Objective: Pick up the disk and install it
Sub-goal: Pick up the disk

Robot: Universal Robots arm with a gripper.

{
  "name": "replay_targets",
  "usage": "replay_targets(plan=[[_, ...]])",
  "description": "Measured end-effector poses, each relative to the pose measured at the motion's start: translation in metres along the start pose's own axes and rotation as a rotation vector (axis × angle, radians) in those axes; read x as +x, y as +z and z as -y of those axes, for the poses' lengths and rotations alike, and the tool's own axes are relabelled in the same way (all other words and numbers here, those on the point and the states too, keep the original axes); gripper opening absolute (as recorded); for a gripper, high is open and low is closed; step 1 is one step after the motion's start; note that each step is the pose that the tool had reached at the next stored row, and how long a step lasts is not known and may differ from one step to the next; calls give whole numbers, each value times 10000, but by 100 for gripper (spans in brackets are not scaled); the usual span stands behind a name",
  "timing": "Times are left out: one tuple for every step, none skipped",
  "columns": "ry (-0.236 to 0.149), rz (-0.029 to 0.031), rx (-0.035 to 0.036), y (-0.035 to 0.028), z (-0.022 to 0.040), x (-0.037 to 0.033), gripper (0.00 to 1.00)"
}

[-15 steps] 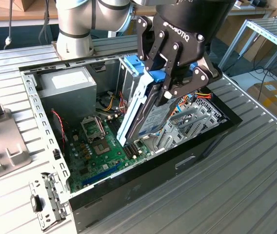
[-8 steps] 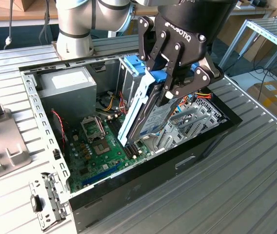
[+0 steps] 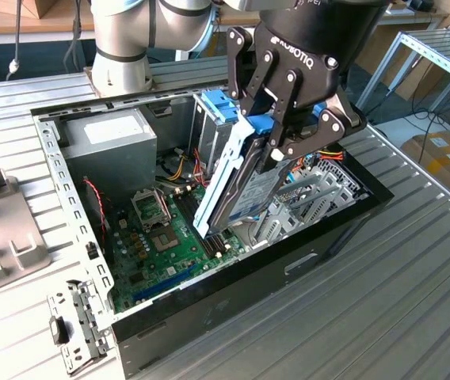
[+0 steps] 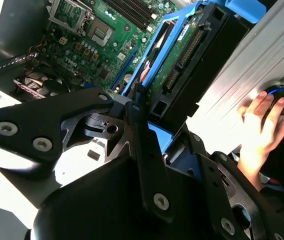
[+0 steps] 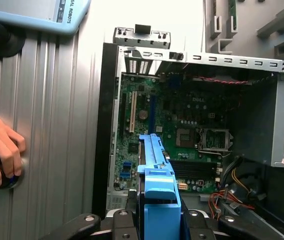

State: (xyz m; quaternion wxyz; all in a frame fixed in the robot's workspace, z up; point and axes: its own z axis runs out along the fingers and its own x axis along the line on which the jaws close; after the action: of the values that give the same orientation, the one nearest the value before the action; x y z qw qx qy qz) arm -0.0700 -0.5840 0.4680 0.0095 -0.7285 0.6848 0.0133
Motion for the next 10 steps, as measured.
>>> replay_targets(plan=[[0,0,0,0,5,3,37],[0,0,0,0,8,5,37],[0,0,0,0,10,6,37],[-1,0,0,0,14,8,37],[0,0,0,0,18,10,37],[0,0,0,0,23,11,37],[0,0,0,0,26,12,37],[0,0,0,-1,30,14,37],[1,0,0,0,32,15,37],[1,0,0,0,35,17,37]])
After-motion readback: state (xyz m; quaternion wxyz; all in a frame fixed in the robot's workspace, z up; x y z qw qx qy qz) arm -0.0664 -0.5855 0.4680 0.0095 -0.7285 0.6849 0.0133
